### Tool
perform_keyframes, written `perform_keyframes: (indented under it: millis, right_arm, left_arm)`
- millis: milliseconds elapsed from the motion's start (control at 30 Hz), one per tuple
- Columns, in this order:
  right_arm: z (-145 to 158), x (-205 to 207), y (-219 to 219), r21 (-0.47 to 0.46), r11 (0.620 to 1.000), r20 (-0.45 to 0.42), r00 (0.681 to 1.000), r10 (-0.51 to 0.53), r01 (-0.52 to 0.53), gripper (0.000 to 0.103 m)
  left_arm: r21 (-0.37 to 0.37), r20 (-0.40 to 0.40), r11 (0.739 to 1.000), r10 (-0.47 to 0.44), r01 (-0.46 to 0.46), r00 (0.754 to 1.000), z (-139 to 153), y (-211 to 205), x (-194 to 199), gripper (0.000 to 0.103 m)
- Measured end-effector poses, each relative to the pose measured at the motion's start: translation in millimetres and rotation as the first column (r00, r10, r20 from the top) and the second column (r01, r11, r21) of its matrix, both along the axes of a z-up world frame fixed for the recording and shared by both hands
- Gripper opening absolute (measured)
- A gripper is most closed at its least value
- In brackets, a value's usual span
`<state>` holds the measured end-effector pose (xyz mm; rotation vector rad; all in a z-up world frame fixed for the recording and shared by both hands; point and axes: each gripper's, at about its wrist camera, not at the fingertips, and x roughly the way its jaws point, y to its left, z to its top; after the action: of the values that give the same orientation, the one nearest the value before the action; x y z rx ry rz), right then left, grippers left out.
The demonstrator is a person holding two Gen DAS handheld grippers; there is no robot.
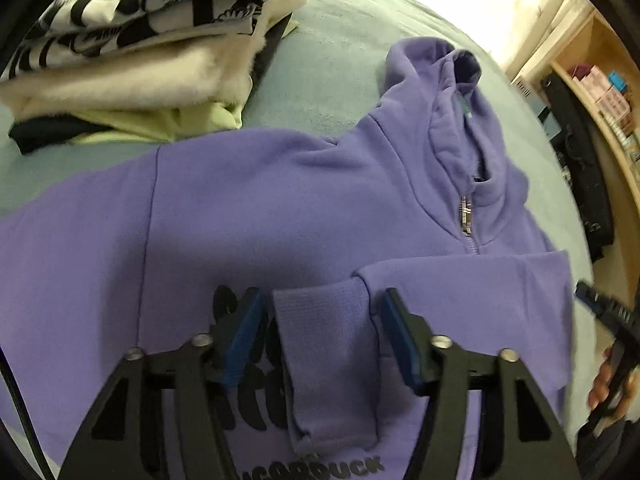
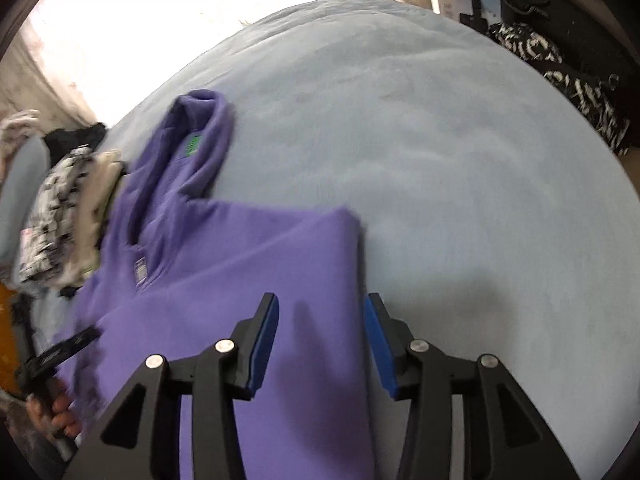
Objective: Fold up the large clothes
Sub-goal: 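Lay the cuff flat across the hoodie front with the left tool, open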
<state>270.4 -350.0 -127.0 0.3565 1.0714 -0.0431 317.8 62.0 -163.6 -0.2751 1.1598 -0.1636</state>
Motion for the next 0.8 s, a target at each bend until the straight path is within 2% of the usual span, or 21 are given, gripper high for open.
perform_keyframes:
  millis: [33,67,100,133,167,200,267,367,433,467,533,567,667,733,800]
  right_arm:
    - [-4,8,-1,-0.004,1.0,-0.009,1.0,-0.006,0.006,0.044]
    - [-8,14,-2,-0.001,1.0,-0.02,1.0,-0.012,0.012,0.044]
    - [-14,20,-3,0.002,1.0,-0.039,0.999,-0.016,0.016,0.044]
    - [-23,26,-3,0.007,1.0,-0.079,0.997,-0.016,0.017,0.044]
    - [-29,27,-5,0.015,1.0,-0.101,0.995,-0.016,0.018,0.038]
    - [-33,28,-5,0.031,0.999,-0.104,0.994,-0.01,0.013,0.021]
    - [-29,25,-3,0.012,1.0,-0.076,0.997,-0.01,0.011,0.018]
    - [-12,11,-8,0.006,0.999,0.023,0.999,-0.045,0.045,0.014]
    - [-16,8,-19,-0.003,0.995,0.032,0.994,-0.1,0.1,0.011]
    - [-25,8,-27,-0.015,0.99,0.004,0.991,-0.137,0.137,0.01]
    - [-36,8,-31,0.003,0.991,-0.022,0.99,-0.137,0.137,0.01]
    - [-36,7,-30,0.002,0.992,-0.022,0.992,-0.125,0.125,0.01]
    - [-21,2,-31,0.008,0.993,-0.009,0.993,-0.122,0.122,0.011]
    - [-6,-4,-34,0.009,0.99,0.017,0.99,-0.142,0.142,0.011]
    - [9,-12,-31,0.013,0.989,0.043,0.988,-0.147,0.147,0.011]
  left_arm:
    - [0.0,0.002,1.0,-0.012,0.012,1.0,1,-2,0,0.036]
    - [-0.006,-0.002,1.0,-0.026,0.026,1.0,2,-6,1,0.017]
    - [-0.005,-0.001,0.999,-0.033,0.033,0.999,6,-10,0,0.01]
    - [0.022,0.011,0.999,-0.025,0.025,1.0,9,-13,-1,0.01]
    - [0.047,0.025,0.999,-0.027,0.026,0.999,13,-16,-1,0.01]
    - [0.066,0.046,0.997,-0.037,0.034,0.998,18,-22,-2,0.01]
    - [0.086,0.101,0.995,-0.054,0.045,0.993,32,-29,-3,0.009]
    - [0.111,0.177,0.993,-0.058,0.038,0.983,46,-33,1,0.009]
    - [0.114,0.162,0.993,-0.044,0.026,0.986,37,-31,7,0.01]
    - [0.108,0.144,0.994,-0.04,0.025,0.989,31,-27,10,0.01]
    - [0.1,0.083,0.995,-0.025,0.017,0.996,8,-22,17,0.01]
    - [0.093,0.078,0.996,-0.023,0.015,0.997,-1,-20,18,0.011]
    - [0.104,0.1,0.994,-0.025,0.014,0.995,1,-24,17,0.013]
    - [0.11,0.083,0.994,-0.027,0.018,0.996,6,-24,15,0.015]
    - [0.15,0.065,0.988,-0.029,0.019,0.997,15,-22,12,0.018]
